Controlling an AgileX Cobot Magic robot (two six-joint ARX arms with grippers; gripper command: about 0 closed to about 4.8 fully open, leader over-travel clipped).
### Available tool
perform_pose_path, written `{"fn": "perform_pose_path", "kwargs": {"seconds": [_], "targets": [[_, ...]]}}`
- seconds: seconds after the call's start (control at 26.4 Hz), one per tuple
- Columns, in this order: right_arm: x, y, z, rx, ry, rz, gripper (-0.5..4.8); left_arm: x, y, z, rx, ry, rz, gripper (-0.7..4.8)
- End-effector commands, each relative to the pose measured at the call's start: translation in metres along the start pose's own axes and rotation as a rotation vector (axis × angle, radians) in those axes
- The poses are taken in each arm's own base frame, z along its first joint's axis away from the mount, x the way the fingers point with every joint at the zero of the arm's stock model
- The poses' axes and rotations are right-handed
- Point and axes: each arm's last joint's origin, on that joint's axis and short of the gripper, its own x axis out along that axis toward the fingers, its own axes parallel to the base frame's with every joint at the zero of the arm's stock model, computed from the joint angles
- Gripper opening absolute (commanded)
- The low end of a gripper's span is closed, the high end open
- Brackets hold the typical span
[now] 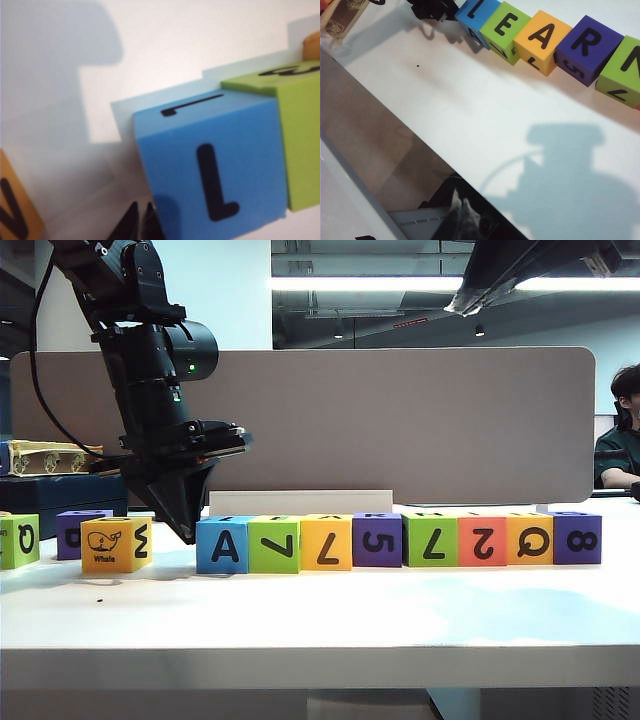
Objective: Select the appropriate blocks from the scattered letter blocks on the table and arrange them in a row to spell out "LEARNING".
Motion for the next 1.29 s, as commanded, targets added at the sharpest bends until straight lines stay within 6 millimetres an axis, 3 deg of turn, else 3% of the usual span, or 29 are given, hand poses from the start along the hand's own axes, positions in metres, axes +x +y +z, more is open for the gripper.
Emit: {"fn": "perform_pose_path", "kwargs": {"seconds": [0.04, 0.38, 0.53, 0.68, 0.76, 0.99, 1.29], "targets": [[-0.002, 0.001, 0.001, -0.01, -0.014, 0.003, -0.01, -0.002, -0.002, 0.002, -0.014, -0.023, -0.041, 0.11], [-0.002, 0.001, 0.002, -0.01, -0.015, 0.003, -0.01, -0.005, 0.003, -0.006, -0.009, 0.069, 0.141, 0.12], [-0.002, 0.001, 0.002, -0.012, -0.02, 0.003, -0.01, -0.005, -0.001, -0.014, -0.013, 0.145, 0.012, 0.12], [-0.002, 0.001, 0.002, -0.013, -0.021, 0.002, -0.01, -0.005, -0.016, -0.016, 0.005, 0.164, -0.139, 0.11], [-0.002, 0.001, 0.002, -0.013, -0.021, 0.002, -0.01, -0.002, -0.035, -0.016, 0.059, 0.158, -0.149, 0.11], [-0.002, 0.001, 0.002, -0.013, -0.021, 0.002, -0.01, 0.002, -0.065, -0.012, 0.171, 0.083, -0.12, -0.06], [-0.002, 0.001, 0.002, -0.013, -0.021, 0.002, -0.01, 0.004, -0.078, -0.005, 0.177, -0.022, -0.068, -0.06]]}}
